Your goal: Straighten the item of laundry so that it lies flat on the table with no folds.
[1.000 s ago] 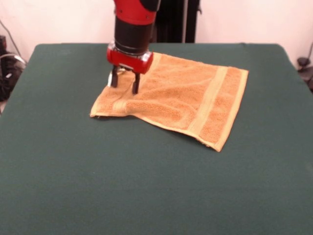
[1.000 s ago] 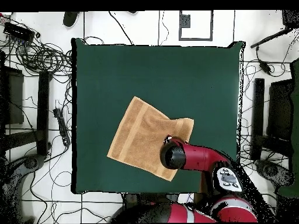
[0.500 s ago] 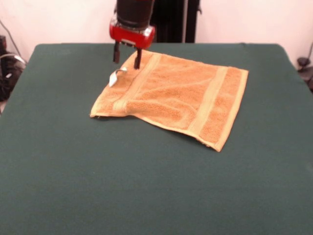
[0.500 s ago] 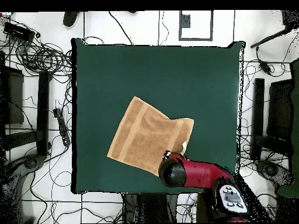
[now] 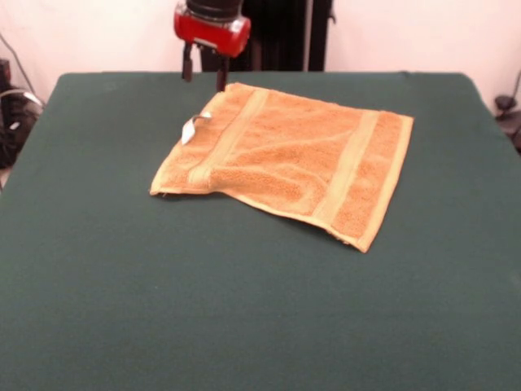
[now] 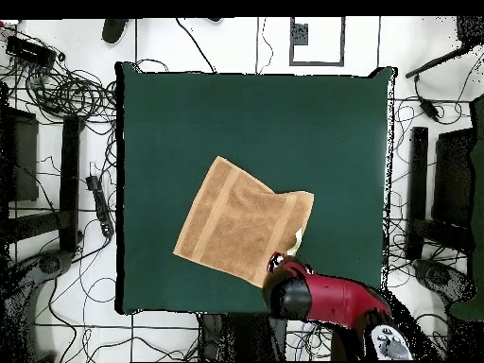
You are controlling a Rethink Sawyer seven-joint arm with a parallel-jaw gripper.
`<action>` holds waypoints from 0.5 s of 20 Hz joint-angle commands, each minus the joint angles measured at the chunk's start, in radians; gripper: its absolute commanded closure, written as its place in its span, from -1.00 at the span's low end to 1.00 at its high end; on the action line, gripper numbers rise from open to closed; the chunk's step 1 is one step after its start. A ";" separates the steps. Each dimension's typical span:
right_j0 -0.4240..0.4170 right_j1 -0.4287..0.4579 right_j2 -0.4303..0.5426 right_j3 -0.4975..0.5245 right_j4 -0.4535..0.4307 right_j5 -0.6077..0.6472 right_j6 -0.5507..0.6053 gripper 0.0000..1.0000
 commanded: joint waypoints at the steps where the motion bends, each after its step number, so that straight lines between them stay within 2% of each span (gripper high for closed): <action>1: -0.028 -0.194 0.215 0.080 0.046 0.086 0.024 -1.00; 5: -0.038 -0.291 0.263 0.048 0.082 0.182 -0.022 -1.00; 10: -0.022 -0.304 0.270 -0.036 0.082 0.290 -0.061 -1.00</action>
